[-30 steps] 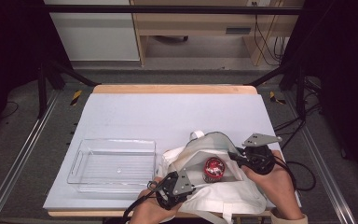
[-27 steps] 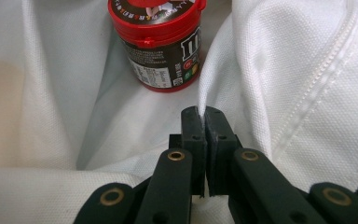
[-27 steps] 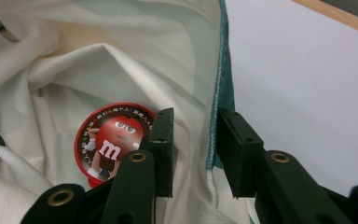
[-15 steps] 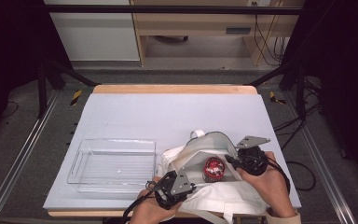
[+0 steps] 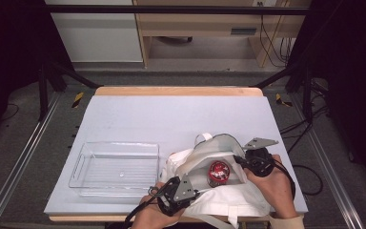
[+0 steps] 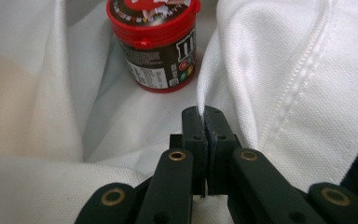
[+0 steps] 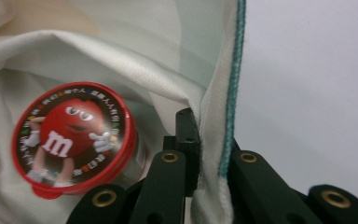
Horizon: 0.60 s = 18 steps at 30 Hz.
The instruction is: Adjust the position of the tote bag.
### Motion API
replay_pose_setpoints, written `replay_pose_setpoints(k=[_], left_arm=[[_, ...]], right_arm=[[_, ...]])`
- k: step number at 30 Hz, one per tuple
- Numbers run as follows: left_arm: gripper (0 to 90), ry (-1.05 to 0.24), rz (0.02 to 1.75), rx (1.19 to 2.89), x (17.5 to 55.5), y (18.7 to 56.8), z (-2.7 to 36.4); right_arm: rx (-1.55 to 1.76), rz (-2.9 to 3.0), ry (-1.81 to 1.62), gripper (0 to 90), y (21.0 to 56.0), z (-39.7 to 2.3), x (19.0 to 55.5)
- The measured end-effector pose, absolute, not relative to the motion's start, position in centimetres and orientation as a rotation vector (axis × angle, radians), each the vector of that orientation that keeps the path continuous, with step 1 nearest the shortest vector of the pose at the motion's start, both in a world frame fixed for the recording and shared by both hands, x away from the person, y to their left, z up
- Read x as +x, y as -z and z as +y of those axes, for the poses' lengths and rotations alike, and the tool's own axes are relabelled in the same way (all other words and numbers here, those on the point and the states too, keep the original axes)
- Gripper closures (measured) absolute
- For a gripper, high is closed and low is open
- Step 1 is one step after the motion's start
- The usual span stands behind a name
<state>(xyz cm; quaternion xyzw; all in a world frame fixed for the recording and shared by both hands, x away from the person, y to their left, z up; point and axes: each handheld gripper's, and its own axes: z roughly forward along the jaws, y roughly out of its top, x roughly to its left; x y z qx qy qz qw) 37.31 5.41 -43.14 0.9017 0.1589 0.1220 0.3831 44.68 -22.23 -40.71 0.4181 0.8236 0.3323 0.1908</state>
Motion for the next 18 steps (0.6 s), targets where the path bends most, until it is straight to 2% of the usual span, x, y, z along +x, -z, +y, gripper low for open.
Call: replay_pose_setpoints(k=[10,18], left_arm=[[88.8,-0.312,0.395,2.331,36.9,44.0,5.5],[88.8,-0.314,0.395,2.331,36.8,44.1,5.5]], right_arm=[[1.265,2.268,-0.978,87.0,42.7,-23.4,45.9],[1.274,2.26,-0.997,87.0,42.8,-23.5,46.0]])
